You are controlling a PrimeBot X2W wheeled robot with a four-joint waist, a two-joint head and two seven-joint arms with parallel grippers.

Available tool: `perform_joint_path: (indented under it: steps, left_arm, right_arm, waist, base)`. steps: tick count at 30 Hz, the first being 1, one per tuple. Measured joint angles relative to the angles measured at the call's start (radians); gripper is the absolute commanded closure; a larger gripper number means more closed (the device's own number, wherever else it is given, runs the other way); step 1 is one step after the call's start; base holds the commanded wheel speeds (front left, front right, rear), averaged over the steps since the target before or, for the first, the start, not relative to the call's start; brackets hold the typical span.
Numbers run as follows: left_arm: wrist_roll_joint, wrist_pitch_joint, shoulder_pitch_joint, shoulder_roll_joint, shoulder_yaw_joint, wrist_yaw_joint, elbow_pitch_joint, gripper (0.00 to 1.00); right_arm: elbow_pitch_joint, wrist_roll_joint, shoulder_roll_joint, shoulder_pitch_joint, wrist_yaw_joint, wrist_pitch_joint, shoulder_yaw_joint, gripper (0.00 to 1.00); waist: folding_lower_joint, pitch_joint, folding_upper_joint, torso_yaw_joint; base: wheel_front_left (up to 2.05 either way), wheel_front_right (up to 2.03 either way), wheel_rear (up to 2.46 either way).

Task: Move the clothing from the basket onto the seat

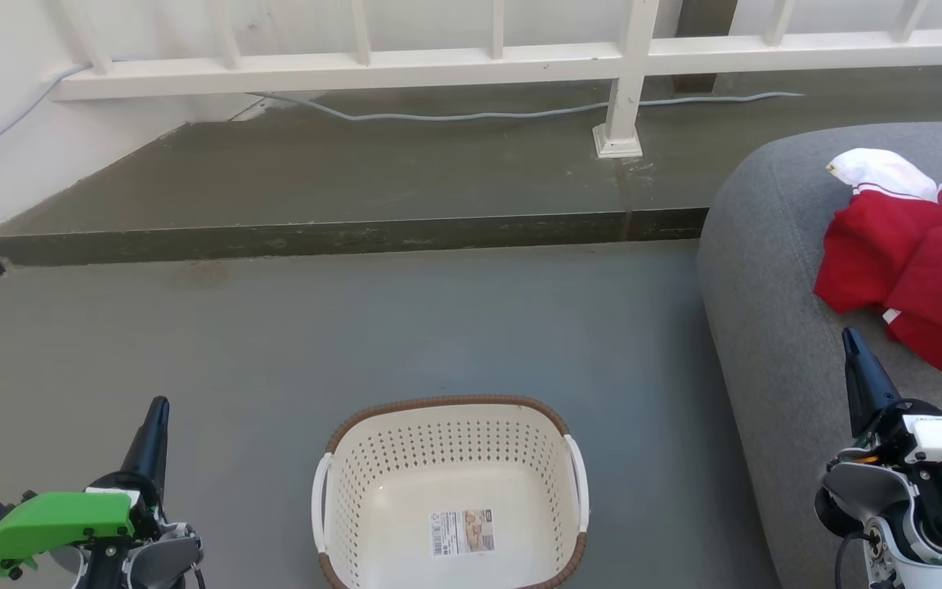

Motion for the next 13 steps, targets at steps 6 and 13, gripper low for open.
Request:
perform_joint_path:
  steps: [6,13]
  left_arm:
    - [0.000,0.000,0.000,0.000,0.000,0.000,0.000,1.00]
    - [0.000,0.000,0.000,0.000,0.001,0.000,0.001,1.00]
  right_arm:
    - [0.000,0.000,0.000,0.000,0.000,0.000,0.000,1.00]
    - [0.000,0.000,0.000,0.000,0.000,0.000,0.000,1.00]
  waist:
    - [0.0000,0.000,0.0000,0.000]
    - [0.0000,0.000,0.0000,0.000]
  base:
    - [0.00,0.00,0.00]
    - [0.00,0.00,0.00]
